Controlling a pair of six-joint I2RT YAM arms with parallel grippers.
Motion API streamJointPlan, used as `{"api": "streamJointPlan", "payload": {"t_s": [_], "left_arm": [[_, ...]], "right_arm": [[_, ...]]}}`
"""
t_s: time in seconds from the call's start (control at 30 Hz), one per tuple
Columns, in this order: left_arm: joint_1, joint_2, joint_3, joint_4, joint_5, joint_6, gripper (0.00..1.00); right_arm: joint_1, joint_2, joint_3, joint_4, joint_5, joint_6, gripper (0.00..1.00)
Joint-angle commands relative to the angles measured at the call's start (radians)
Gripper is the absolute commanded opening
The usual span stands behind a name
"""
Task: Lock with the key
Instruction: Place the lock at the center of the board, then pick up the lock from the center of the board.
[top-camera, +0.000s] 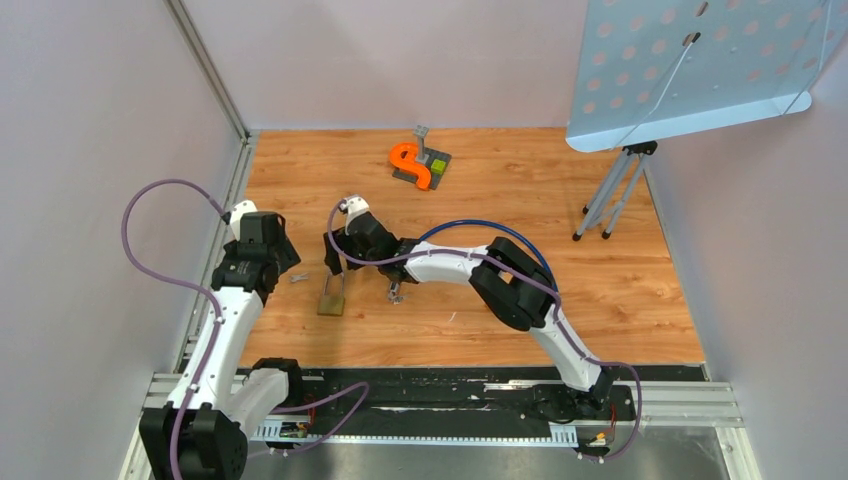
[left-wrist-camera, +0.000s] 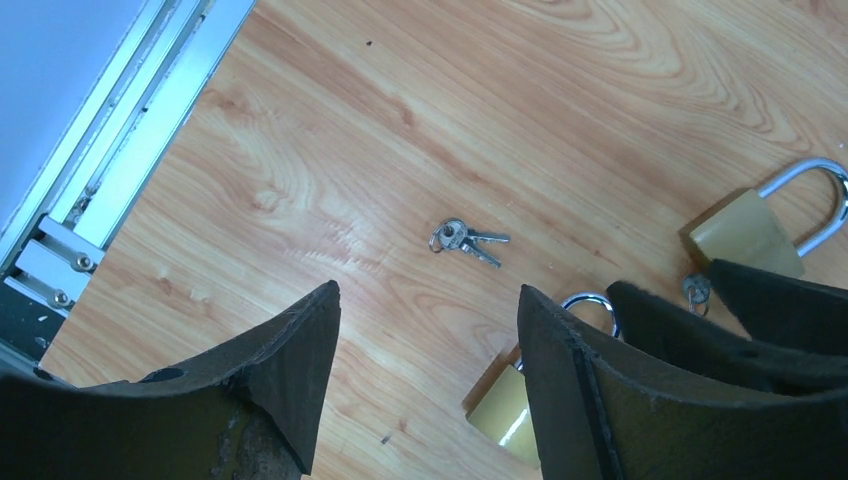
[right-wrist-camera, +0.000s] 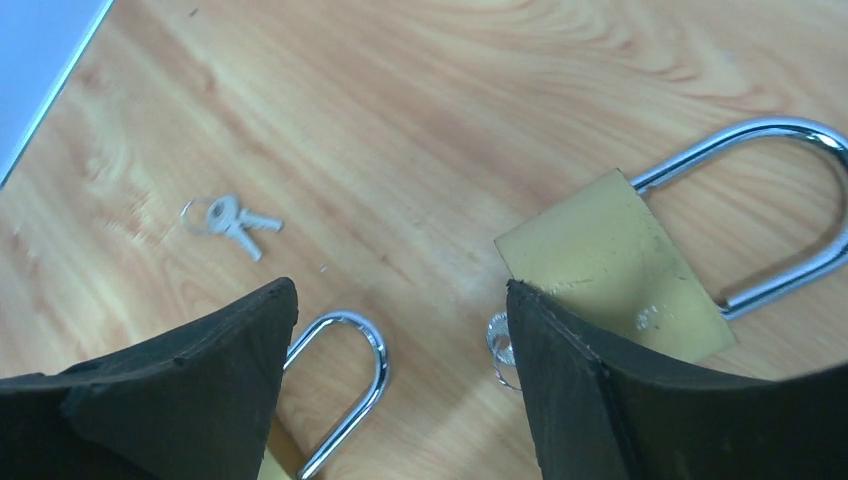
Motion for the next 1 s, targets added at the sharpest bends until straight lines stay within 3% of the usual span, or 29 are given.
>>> {"api": "streamJointPlan", "payload": {"t_s": [0.0, 0.1, 0.23, 0.5, 0.87, 0.97], "left_arm": [[0.007, -0.026, 0.030, 0.037, -0.017, -0.007, 0.73], [0.006, -0.037, 0.029, 0.044, -0.016, -0.005, 0.74], [0.007, -0.047, 0.027, 0.048, -0.014, 0.000, 0.75], [0.006, -0.046, 0.014, 0.070, -0.002, 0.010, 0.76], [0.007, -0.035, 0.023, 0.095, 0.029, 0.025, 0.77], [0.006, -0.031, 0.032, 0.090, 0.031, 0.030, 0.77]], "right_arm": [[0.004, -0.034, 0.068, -0.135, 0.333, 0.083, 0.80], [0.008, 0.007, 0.092, -0.205, 0.436, 0.123, 0.82], [0.010, 0.063, 0.147, -0.258, 0.525, 0.097, 0.91], [0.006, 0.124, 0.207, -0.293, 0.541, 0.088, 0.99], [-0.014, 0.255, 0.344, -0.346, 0.502, 0.024, 1.00], [-0.015, 0.253, 0.325, -0.354, 0.514, -0.016, 0.93]]}}
